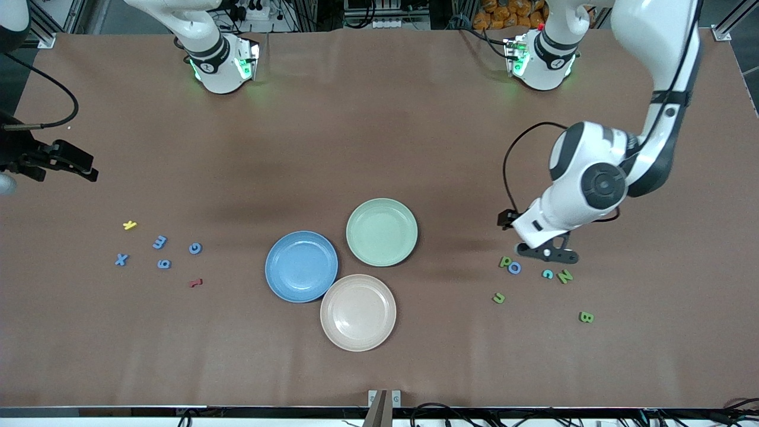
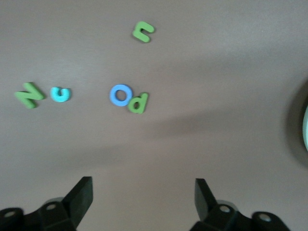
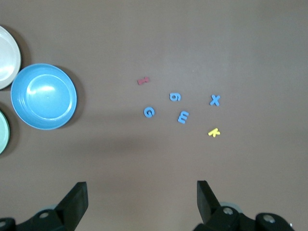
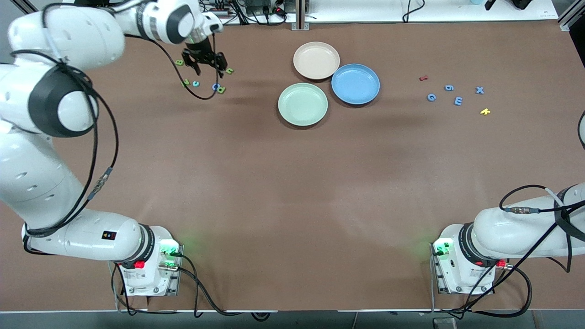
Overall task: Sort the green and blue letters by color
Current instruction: 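Lower the left gripper onto green p while the right gripper reaches blue letters, then grasp the green p with the left gripper while the right gripper grasps blue c, then lift the green p with the left gripper while the right gripper lifts blue c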
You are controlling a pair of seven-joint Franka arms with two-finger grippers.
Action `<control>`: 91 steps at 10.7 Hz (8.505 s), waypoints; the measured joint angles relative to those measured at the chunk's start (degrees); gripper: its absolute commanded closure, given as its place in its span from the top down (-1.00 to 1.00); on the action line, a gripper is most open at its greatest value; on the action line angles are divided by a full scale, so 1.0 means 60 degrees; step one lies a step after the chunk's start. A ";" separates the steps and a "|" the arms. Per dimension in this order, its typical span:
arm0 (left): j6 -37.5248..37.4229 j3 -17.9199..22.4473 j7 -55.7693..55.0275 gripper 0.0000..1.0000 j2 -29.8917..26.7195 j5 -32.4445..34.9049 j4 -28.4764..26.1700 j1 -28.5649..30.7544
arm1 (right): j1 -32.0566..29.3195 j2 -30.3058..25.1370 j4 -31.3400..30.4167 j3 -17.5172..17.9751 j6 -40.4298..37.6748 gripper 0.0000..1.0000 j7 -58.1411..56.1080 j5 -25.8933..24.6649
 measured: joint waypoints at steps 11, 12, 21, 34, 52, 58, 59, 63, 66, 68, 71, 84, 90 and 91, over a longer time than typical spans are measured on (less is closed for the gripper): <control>0.2073 0.0051 -0.0081 0.14 0.2283 0.1741 0.0734 -0.0212 | 0.0240 0.0105 -0.1621 0.0008 0.0846 1.00 0.0113 -0.0826; 0.2118 0.0051 -0.0118 0.13 0.2376 0.2033 0.0742 -0.0256 | 0.0221 0.0143 -0.1963 -0.0001 0.1396 1.00 0.0112 -0.0640; 0.2260 0.0071 -0.0317 0.00 0.2764 0.3141 0.0819 -0.0347 | -0.0321 0.1869 -0.4484 -0.0003 0.6263 1.00 -0.0218 0.0036; 0.2294 0.0075 -0.0328 -0.10 0.2986 0.3306 0.0972 -0.0349 | 0.0240 0.4782 -0.4469 -0.0003 0.8809 1.00 -0.0831 0.0030; 0.2296 0.0095 -0.0596 -0.38 0.3080 0.3402 0.1073 -0.0512 | 0.0661 0.4742 -0.3571 0.0120 0.7146 -1.00 0.0437 0.0040; 0.2287 0.0102 -0.0628 -0.44 0.3086 0.3420 0.1085 -0.0510 | 0.2294 0.4717 -0.1749 0.0175 0.5572 -1.00 0.3513 0.0267; 0.2287 0.0102 -0.0668 -0.46 0.3088 0.3422 0.1087 -0.0510 | 0.2477 0.4760 -0.1568 0.0176 0.5573 -1.00 0.3735 0.0766; 0.2286 0.0068 -0.0747 -1.00 0.3098 0.3426 0.1145 -0.0521 | 0.2998 0.5150 -0.0939 0.0179 0.5595 0.23 0.4284 0.2405; 0.2221 0.0062 -0.0766 -1.00 0.3092 0.3429 0.1197 -0.0559 | 0.3414 0.5531 -0.0679 0.0158 0.5970 1.00 0.5357 0.2453; 0.2220 0.0062 -0.0768 -1.00 0.3092 0.3429 0.1198 -0.0560 | 0.3274 0.5563 -0.0671 0.0046 0.5959 1.00 0.4914 0.2443; 0.2221 0.0062 -0.0988 -1.00 0.3093 0.3430 0.1202 -0.0560 | 0.2624 0.5575 -0.0867 -0.0132 0.5869 1.00 0.2747 0.2431; 0.2214 0.0081 -0.1167 -1.00 0.3143 0.3442 0.1401 -0.0544 | 0.0248 0.6036 -0.1428 -0.1756 0.7031 1.00 -0.1434 0.0903; 0.1571 -0.0015 -0.1169 -1.00 0.3171 0.3442 0.1912 -0.0660 | 0.0398 0.6239 -0.1437 -0.1649 0.7036 1.00 0.0045 0.0923; 0.1416 -0.0041 -0.1192 -1.00 0.3167 0.3404 0.2045 -0.0752 | 0.0395 0.6266 -0.1452 -0.1649 0.7034 1.00 0.0047 0.0923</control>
